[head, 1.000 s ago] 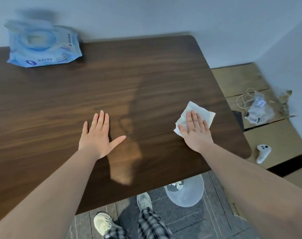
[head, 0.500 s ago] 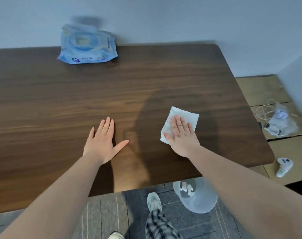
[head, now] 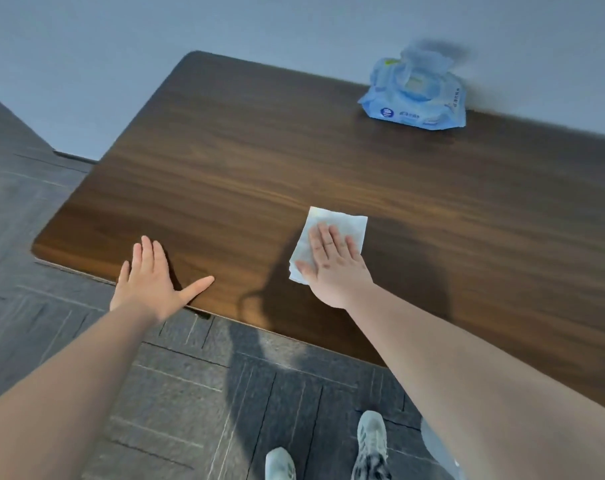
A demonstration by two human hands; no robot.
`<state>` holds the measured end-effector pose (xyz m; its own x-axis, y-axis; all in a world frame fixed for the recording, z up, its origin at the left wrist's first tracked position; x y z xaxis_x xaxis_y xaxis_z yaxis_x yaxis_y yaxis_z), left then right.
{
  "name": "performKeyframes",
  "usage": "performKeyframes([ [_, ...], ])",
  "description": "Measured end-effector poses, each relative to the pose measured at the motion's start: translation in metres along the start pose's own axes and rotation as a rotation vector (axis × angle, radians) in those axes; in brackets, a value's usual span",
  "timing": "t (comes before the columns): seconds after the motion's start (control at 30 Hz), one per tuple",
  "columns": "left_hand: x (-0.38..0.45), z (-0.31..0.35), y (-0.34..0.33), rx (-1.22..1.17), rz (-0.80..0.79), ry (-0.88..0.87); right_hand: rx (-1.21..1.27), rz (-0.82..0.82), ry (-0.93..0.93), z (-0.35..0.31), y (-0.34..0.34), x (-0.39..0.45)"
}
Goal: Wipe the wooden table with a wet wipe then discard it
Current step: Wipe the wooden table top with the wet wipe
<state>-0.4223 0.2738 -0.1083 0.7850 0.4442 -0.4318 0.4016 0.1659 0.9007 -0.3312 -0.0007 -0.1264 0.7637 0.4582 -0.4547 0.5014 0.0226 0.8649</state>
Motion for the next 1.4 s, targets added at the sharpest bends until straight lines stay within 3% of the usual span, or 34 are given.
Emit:
performKeyframes([
  [0.33, 0.015, -0.020, -0.013, -0.071, -0.030, -0.002, -0.074, 0.015, 0.194, -0.140, 0.015, 0.104],
  [0.8, 0.011, -0.018, -0.011, -0.151, -0.003, -0.033, -0.179, 0.114, 0.440, -0.249, 0.018, 0.169],
  [1.07, 0.011, -0.013, -0.011, -0.082, -0.018, -0.031, -0.165, 0.136, 0.423, -0.192, 0.015, 0.123],
  [1.23, -0.001, -0.004, -0.003, 0.048, -0.033, -0.069, -0.090, 0.092, 0.268, -0.107, 0.007, 0.067],
  [1.4, -0.027, 0.054, 0.008, 0.138, -0.003, -0.261, -0.015, 0.082, 0.035, 0.006, 0.004, 0.001],
])
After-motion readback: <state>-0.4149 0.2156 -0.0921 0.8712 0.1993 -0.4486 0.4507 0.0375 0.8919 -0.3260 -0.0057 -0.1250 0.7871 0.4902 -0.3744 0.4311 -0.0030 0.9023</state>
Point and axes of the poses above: each hand's wrist, its own x-axis towards the middle knuckle, its own y-axis out of the back of the hand, z = x × y, the point moved 5 cm from there along x, towards the middle knuckle, and after that the axes turned 2 degrees about y, right-handed, at the moved point
